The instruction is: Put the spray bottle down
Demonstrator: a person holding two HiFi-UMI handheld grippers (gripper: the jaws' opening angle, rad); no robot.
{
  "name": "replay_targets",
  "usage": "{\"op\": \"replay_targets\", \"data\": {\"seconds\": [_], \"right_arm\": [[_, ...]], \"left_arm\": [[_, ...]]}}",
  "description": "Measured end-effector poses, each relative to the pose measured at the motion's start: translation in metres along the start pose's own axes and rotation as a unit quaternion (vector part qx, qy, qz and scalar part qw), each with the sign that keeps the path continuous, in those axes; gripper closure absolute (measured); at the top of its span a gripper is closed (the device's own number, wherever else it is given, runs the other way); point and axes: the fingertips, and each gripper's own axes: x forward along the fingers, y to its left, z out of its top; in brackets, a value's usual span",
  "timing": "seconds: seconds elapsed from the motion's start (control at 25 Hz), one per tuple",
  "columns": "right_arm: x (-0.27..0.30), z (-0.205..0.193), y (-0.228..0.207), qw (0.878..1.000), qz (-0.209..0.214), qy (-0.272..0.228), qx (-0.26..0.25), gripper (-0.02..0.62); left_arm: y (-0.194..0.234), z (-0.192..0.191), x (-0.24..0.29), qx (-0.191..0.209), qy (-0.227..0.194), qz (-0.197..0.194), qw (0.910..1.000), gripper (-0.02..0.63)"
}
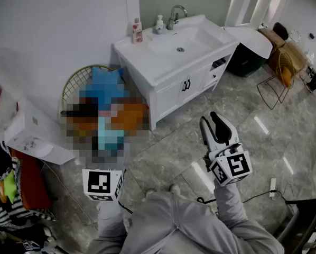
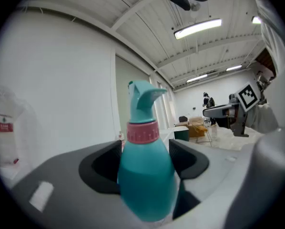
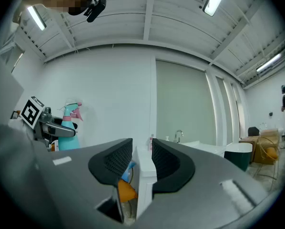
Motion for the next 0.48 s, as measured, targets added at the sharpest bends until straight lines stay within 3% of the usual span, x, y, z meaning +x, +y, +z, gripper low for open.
{"op": "replay_targets", "data": {"seconds": [0.48], "right_arm": [[-0.0013, 0.0010, -0.0017, 1.000, 0.000, -0.003, 0.002, 0.468]], "left_arm": [[-0.0016, 0.0023, -0.0008, 0.000, -0.002, 0.004, 1.0000, 0.244]]}}
